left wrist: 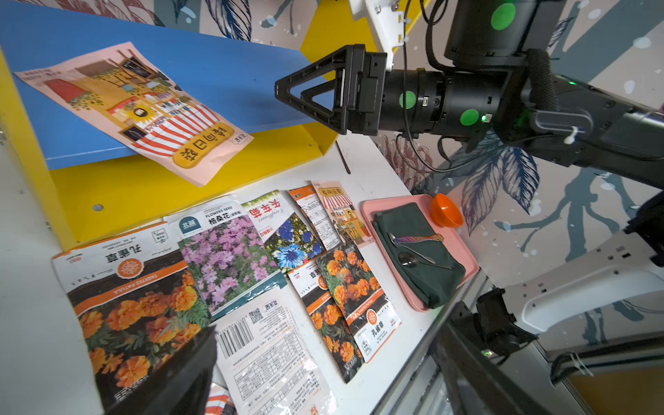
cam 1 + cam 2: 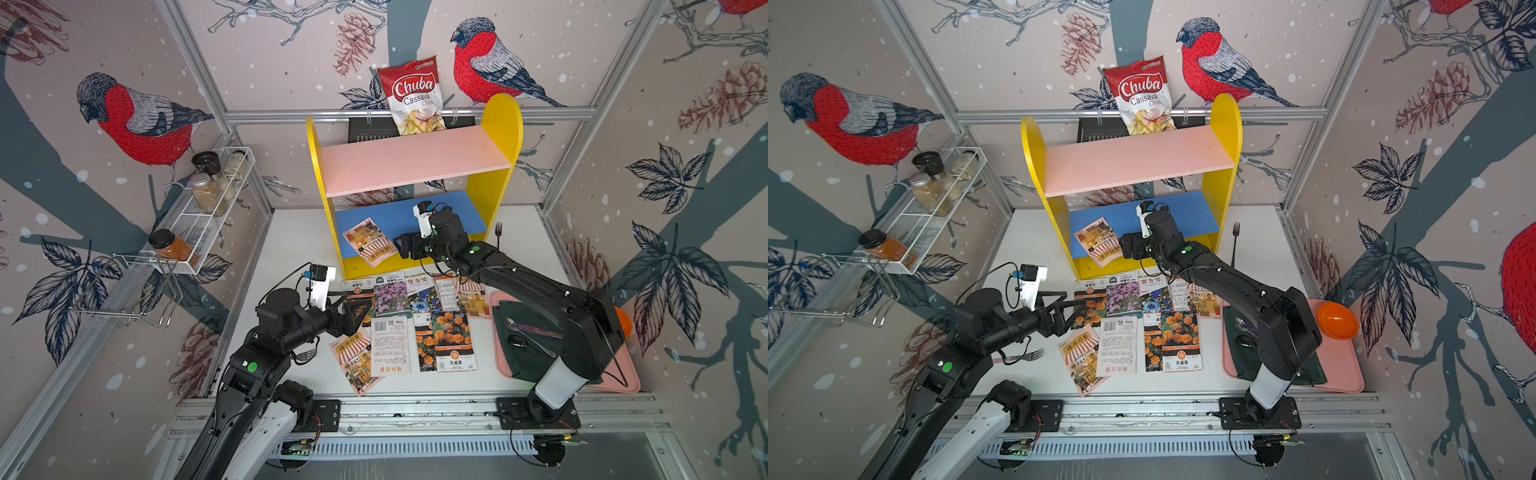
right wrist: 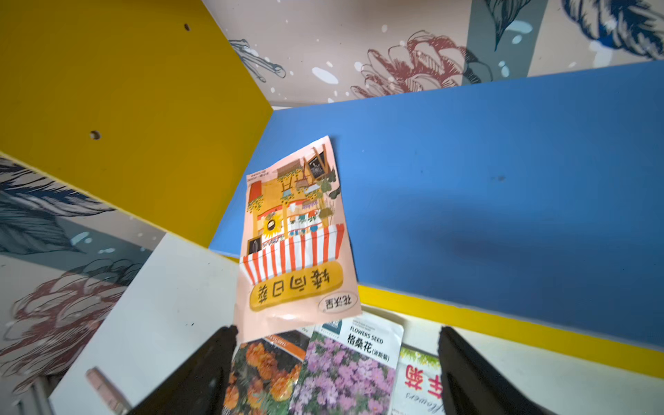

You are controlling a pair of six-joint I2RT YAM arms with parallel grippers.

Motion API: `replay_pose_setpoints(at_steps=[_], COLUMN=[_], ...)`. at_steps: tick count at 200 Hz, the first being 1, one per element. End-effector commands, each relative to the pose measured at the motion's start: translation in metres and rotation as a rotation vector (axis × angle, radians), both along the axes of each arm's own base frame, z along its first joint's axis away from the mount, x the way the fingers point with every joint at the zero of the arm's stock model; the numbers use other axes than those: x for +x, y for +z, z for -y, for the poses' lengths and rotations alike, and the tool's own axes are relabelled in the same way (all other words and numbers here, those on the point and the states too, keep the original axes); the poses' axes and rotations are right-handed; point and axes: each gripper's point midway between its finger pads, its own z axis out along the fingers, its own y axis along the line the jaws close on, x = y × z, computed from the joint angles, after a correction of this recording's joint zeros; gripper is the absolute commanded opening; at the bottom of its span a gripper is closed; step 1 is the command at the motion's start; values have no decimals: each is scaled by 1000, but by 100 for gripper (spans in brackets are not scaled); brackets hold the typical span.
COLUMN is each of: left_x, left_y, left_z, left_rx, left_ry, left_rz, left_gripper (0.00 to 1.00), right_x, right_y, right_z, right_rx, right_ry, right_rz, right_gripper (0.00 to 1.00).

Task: Take the seed bag off the shelf
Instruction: Pick up the seed packet from the shelf.

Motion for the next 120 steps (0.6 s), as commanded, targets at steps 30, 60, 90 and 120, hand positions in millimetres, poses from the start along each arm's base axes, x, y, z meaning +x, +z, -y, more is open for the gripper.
replay_pose_setpoints(at_steps=[30,60,90,120], left_x=[-15,-15,-15,-15], left_y=[8,5,5,6], left_z=[1,-1,-3,-5], left_rx=[-33,-28,-23,-25], left_ry=[-40,-28,-17,-3], left_rz=[37,34,39,46], left_gripper=[95,95,95,95], right_x=[-18,-21,-20,-20], right_y=[3,-11,-20,-30], right_z=[-12,-25,-38,-41], right_rx=[299,412,484,524], right_ry=[82,109,131,123], right_rz=[-158,-244,-296,-337], right_gripper=[84,79,75,73])
